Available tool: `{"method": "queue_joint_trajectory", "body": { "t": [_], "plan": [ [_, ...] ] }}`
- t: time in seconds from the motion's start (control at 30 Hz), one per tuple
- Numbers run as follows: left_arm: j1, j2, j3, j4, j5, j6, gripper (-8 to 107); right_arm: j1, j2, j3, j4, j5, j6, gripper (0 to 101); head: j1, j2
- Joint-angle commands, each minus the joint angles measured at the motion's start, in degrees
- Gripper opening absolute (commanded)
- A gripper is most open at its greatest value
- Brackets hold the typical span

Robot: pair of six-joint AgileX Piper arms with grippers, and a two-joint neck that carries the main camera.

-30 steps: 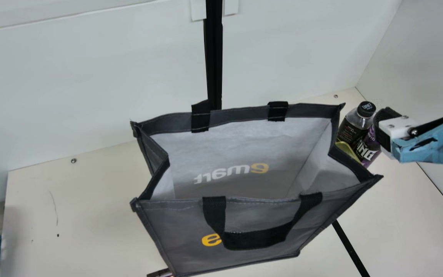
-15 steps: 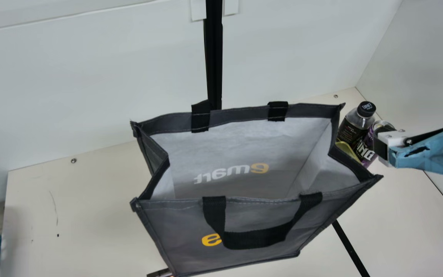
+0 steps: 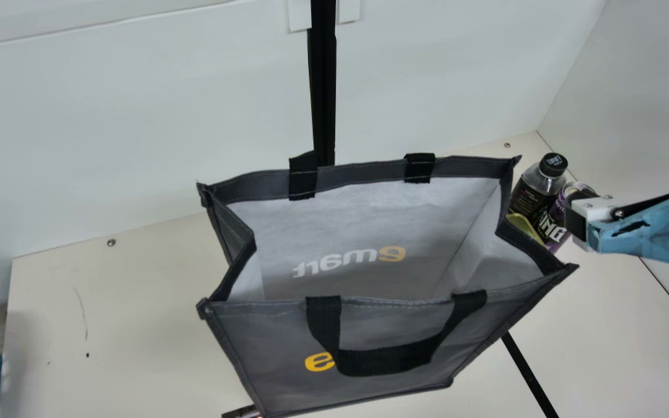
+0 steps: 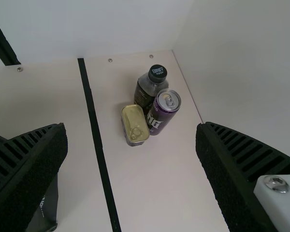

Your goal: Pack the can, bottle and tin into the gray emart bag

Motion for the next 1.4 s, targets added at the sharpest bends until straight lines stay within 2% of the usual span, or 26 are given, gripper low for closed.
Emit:
{"method": "queue_joint_trajectory", "body": {
  "t": [0.0,0.33,0.6,1.37],
  "plan": [
    [0.0,0.0,0.0,0.0,0.0,0.0,90,0.0,0.0,0.0,0.0,0.0,0.0,91,-1.3,0.0],
    [-0.2,0.2,-0.1,0.1,-0.1,-0.1,90,0.0,0.0,0.0,0.0,0.0,0.0,91,-1.3,0.0],
    [-2.9,3.1,-3.1,0.6,-1.2,0.2,90,0.0,0.0,0.0,0.0,0.0,0.0,91,-1.3,0.0],
    [-19.2,14.8,-15.5,10.3,-4.1,-5.4,90,0.0,0.0,0.0,0.0,0.0,0.0,91,-1.3,0.0]
  ]
}}
